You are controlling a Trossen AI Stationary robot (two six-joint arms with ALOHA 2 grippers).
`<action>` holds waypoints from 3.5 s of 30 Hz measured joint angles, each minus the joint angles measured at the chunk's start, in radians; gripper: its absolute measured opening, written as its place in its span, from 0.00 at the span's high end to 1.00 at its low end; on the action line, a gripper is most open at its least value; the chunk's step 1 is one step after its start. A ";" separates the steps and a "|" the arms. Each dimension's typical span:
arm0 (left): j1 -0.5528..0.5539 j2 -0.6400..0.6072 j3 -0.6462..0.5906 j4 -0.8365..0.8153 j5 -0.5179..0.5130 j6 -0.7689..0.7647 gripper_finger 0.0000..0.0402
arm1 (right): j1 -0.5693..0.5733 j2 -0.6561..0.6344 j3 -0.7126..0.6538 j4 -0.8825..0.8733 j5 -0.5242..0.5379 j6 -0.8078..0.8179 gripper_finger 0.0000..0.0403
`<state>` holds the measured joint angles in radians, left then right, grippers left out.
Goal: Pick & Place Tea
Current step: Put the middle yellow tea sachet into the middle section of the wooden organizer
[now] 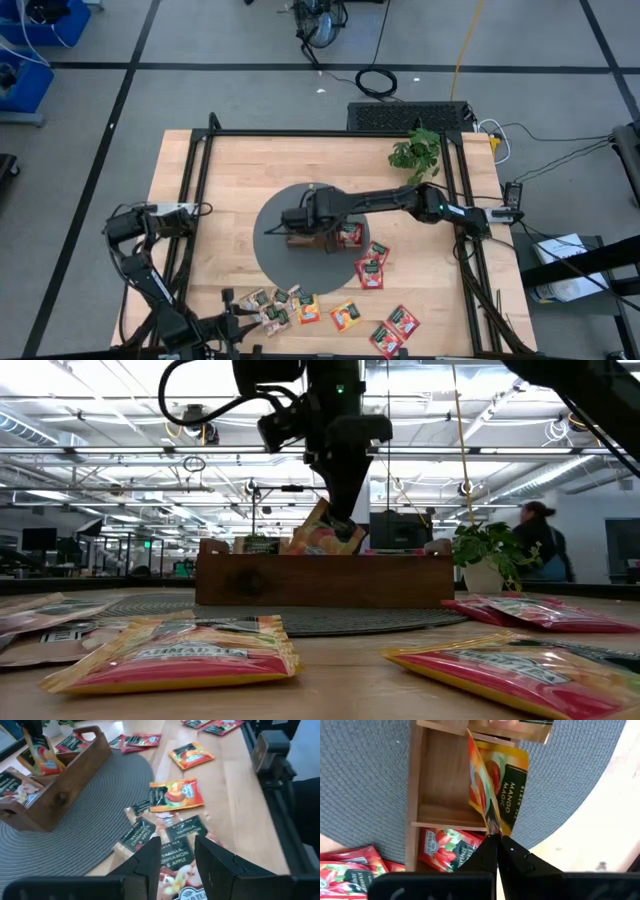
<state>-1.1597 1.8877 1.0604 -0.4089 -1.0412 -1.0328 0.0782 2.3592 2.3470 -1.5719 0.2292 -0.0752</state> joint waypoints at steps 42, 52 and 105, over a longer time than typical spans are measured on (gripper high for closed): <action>0.033 0.000 -0.002 -0.005 0.013 0.029 0.69 | 0.020 0.000 -0.053 0.274 0.002 -0.078 0.72; 0.032 -0.001 -0.002 -0.004 0.013 0.027 0.69 | 0.021 0.000 -0.053 0.300 0.017 -0.003 0.70; 0.023 -0.001 -0.002 0.047 0.019 0.042 0.69 | 0.231 -0.018 -0.357 0.516 0.534 0.111 1.00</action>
<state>-1.1365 1.8866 1.0588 -0.3617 -1.0222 -0.9905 0.3088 2.3410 1.9896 -1.0559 0.7628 0.0356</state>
